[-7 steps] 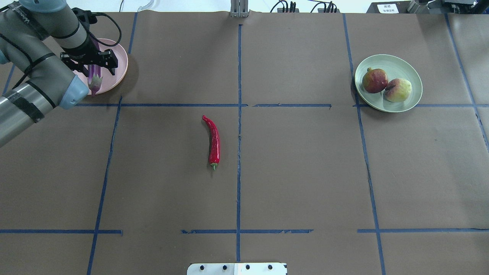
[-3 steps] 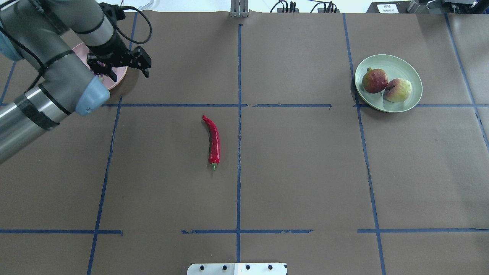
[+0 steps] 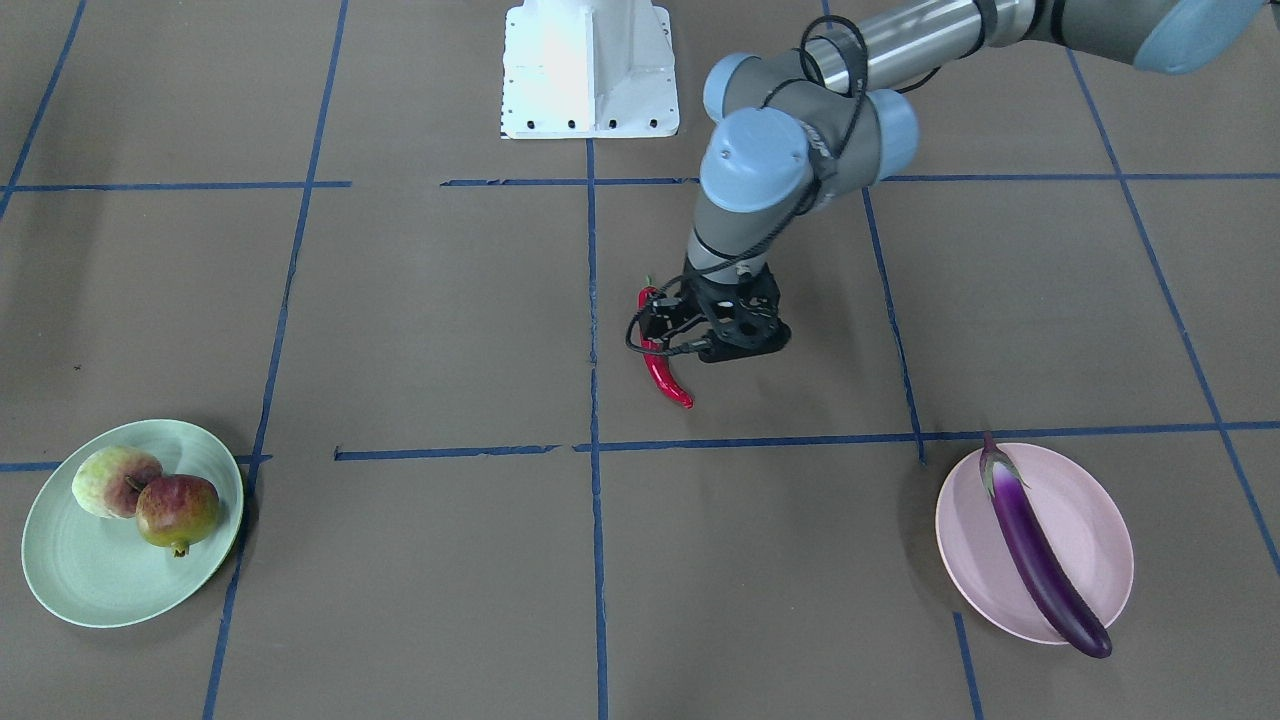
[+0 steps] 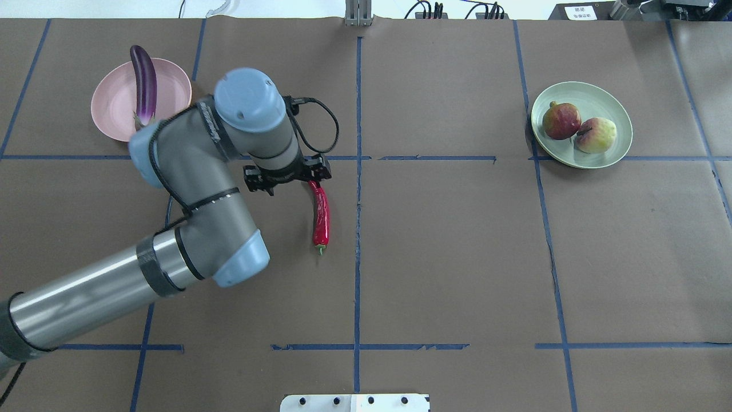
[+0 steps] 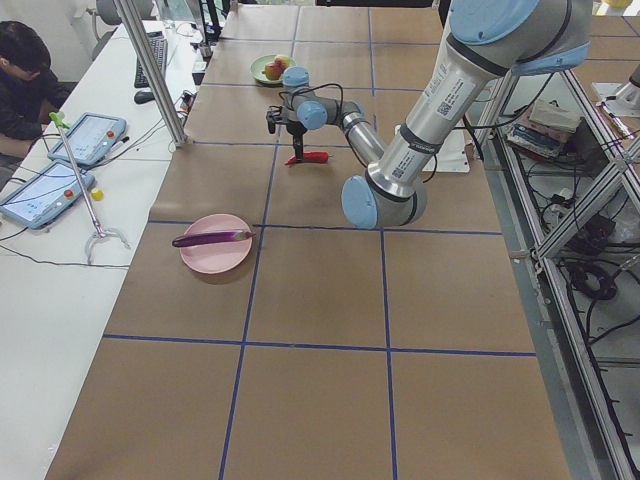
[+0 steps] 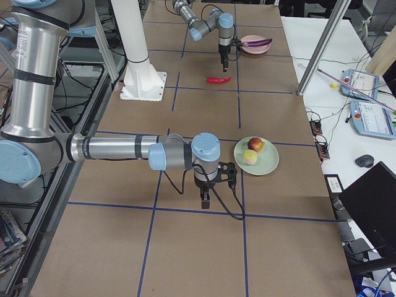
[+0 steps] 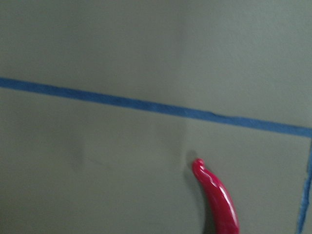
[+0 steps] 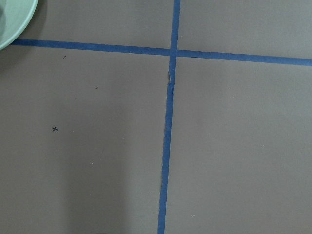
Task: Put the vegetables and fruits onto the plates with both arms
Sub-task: 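Move the left gripper to the red chili pepper and grasp it, then carry the chili pepper with the left gripper onto the pink plate and release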
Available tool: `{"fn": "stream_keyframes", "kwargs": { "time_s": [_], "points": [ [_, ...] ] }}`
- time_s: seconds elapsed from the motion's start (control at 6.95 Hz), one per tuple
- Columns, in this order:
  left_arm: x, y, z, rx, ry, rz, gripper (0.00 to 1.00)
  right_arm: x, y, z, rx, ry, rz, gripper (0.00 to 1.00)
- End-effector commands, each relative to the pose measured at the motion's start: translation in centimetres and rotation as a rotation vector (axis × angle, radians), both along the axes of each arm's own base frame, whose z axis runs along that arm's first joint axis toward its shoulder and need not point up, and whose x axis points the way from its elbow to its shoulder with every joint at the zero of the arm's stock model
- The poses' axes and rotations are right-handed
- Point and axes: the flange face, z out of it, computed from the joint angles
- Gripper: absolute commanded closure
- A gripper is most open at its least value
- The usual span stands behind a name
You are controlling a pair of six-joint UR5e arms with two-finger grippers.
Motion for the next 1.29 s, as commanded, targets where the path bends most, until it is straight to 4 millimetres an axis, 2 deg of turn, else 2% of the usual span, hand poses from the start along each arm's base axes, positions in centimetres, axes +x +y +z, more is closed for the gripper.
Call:
{"fn": "stream_keyframes", "kwargs": {
  "time_s": [0.0, 0.43, 0.58, 0.72, 0.86, 1.01, 1.15],
  "points": [
    [4.8, 4.4, -0.8, 0.014, -0.019, -0.002, 0.02, 0.0, 0.0, 0.1, -0.002, 0.001, 0.0, 0.0],
    [5.6, 4.8, -0.1, 0.013, -0.032, 0.001, 0.63, 0.0, 0.0, 0.1, -0.002, 0.001, 0.0, 0.0],
    [5.4, 4.9, -0.5, 0.015, -0.028, 0.0, 0.91, 0.0, 0.0, 0.0, 0.001, 0.001, 0.0, 0.0],
    [3.8, 3.2, -0.9, 0.017, -0.022, -0.021, 1.0, 0.0, 0.0, 0.0, 0.0, 0.001, 0.001, 0.0],
    [0.5, 0.2, -1.2, 0.008, -0.003, -0.058, 1.0, 0.0, 0.0, 0.0, 0.0, -0.001, 0.001, 0.0],
    [-4.4, -4.1, 0.5, -0.068, 0.02, -0.079, 1.0, 0.0, 0.0, 0.0, -0.001, -0.001, 0.001, 0.0],
    [-10.0, -8.4, 3.2, -0.071, 0.016, -0.072, 1.0, 0.0, 0.0, 0.0, -0.001, -0.001, 0.001, 0.0]
  ]
}}
